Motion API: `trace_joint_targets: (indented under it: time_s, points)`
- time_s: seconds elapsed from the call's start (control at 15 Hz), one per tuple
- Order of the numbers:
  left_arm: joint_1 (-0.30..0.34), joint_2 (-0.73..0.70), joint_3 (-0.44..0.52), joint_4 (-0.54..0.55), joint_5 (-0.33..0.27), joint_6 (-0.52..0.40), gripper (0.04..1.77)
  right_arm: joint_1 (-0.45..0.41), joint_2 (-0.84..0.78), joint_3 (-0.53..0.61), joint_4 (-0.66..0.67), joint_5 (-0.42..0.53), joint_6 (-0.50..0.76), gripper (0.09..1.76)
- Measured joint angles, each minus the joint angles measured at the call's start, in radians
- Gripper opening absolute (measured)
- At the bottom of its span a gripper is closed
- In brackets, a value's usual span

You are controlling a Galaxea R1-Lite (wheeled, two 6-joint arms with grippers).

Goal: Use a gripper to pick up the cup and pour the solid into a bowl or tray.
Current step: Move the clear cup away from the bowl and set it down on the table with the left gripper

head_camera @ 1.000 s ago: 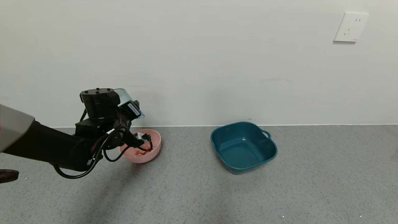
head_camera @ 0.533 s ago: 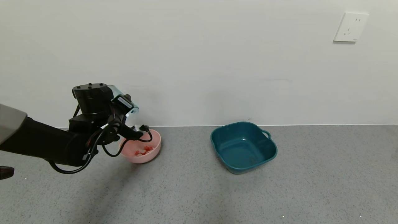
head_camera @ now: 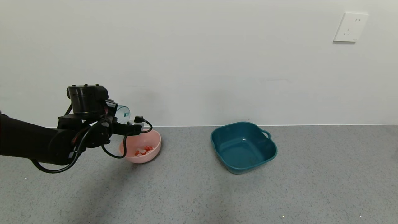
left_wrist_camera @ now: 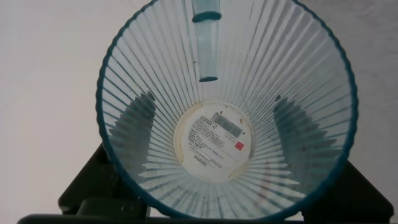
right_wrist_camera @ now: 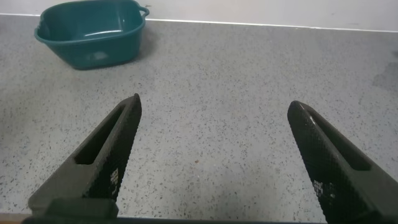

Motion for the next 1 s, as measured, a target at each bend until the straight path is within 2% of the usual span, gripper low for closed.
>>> trace_joint_targets:
  time_s: [0.2,0.33,0.6,0.87,1.0]
  points:
    - [-0.032,-0.052,0.008,0.224,-0.012,-0.288,1.32,0.0,0.0,0.0,0.0,0.0,0.0,1.71]
    - [-0.067,-0.082,0.001,0.339,-0.05,-0.468,1.32,0.0,0.0,0.0,0.0,0.0,0.0,1.71]
    - [-0.136,-0.108,0.003,0.371,-0.146,-0.724,1.32,0.0,0.0,0.0,0.0,0.0,0.0,1.71]
    - [-0.239,-0.093,0.005,0.378,-0.244,-1.058,1.32,0.0,0.0,0.0,0.0,0.0,0.0,1.71]
    - [-0.285,-0.078,0.01,0.379,-0.313,-1.245,1.32,0.0,0.0,0.0,0.0,0.0,0.0,1.71]
